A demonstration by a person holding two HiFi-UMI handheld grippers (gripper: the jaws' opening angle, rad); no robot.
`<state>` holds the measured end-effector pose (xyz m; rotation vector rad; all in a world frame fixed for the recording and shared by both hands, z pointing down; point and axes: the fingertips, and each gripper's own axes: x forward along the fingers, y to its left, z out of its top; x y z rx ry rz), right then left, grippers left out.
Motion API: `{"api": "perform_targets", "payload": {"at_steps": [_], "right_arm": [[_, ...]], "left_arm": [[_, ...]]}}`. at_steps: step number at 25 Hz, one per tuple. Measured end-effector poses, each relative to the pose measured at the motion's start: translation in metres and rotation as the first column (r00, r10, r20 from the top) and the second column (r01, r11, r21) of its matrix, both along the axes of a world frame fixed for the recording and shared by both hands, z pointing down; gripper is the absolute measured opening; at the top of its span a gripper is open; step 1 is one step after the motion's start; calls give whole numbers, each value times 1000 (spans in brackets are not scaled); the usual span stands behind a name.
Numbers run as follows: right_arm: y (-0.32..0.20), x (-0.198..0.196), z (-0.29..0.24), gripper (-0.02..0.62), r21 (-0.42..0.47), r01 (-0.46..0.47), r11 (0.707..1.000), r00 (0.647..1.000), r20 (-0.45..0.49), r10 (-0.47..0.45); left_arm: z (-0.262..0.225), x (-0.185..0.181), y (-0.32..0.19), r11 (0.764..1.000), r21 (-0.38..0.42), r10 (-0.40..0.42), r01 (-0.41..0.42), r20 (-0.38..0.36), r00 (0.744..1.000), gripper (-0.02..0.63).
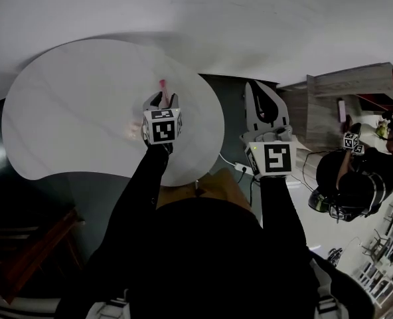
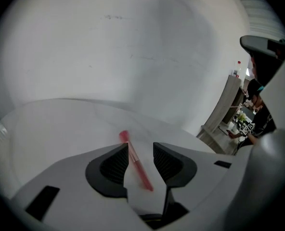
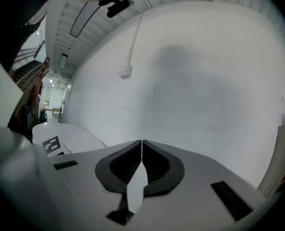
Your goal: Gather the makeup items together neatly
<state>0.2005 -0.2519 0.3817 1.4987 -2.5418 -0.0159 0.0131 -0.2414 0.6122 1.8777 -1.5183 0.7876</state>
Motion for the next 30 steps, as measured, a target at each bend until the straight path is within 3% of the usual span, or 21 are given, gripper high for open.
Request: {"api": "perform_targets", "payload": {"at_steps": [10,16,19,21,26,30], "right_arm": [[-5,15,9,28,-16,23,1000,1000,-4,-23],[-5,19,8,28,-8,28,1000,1000,3,-28],[-5,20,7,28,-6,28,1000,1000,3,-28],[-5,21,5,28,-6,26,1000,1000,2,-26],[-5,25,4,28,3,22,1000,1000,3,-22],[-7,24,0,28,7,6,1000,999,35,-6]], "left_arm": [[18,-10,3,991,-117,-53,62,80,995,170],[24,-7,4,986,-161,-25,39,91,996,152],[24,-5,4,985,-171,-10,25,87,996,135],[24,0,4,984,-177,10,8,99,995,57],[24,1,4,984,-177,21,1,120,993,52],[3,1,-2,991,-134,32,-17,108,994,52]]}}
